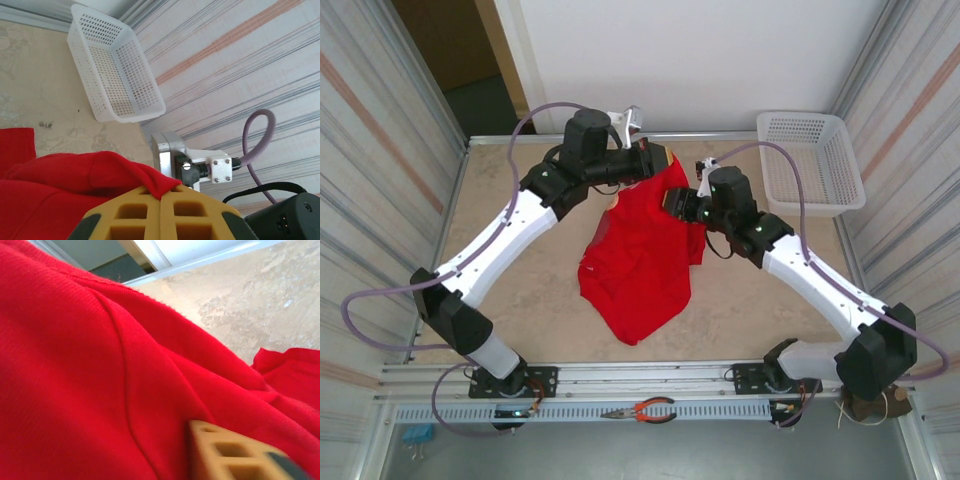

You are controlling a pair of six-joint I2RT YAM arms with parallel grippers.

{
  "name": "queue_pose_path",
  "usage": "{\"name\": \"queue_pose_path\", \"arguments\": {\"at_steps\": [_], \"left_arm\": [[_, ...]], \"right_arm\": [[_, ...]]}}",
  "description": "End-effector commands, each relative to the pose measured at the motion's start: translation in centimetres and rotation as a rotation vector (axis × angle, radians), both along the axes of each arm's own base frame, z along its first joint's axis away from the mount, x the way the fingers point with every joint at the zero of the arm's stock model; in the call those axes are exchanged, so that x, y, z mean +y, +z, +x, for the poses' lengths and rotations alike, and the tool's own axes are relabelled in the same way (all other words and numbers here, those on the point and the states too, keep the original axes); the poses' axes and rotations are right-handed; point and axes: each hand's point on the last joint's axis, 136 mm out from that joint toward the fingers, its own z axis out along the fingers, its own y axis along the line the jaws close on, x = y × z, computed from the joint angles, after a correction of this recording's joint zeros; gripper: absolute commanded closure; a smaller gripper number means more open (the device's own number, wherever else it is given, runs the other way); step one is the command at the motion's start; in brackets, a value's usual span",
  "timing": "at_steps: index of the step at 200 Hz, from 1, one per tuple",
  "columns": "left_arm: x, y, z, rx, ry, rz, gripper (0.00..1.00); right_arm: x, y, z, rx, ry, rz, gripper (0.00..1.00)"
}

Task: Fold the inside-out t-shirt

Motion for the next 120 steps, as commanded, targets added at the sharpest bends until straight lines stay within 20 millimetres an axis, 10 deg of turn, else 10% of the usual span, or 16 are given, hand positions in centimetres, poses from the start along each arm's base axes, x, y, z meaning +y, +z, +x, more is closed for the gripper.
{"name": "queue_pose_path", "arguments": {"at_steps": [1, 88, 120], "left_arm": [[1.2, 3.4, -0.7, -0.072, 0.028, -0.016, 1.0], [6.1, -6.5, 7.4, -0.048, 0.207, 0.214, 1.0], [6.7, -8.5, 6.9, -0.029, 0.177, 0.21, 0.58]], "right_arm": [[-0.4, 1.5, -0.6, -0.048, 0.019, 0.003, 0.98], [-1.3, 8.1, -6.3, -0.242, 0.379, 0.353, 1.0], [-1.7, 7.7, -5.4, -0.221, 0.364, 0.377, 1.0]]}}
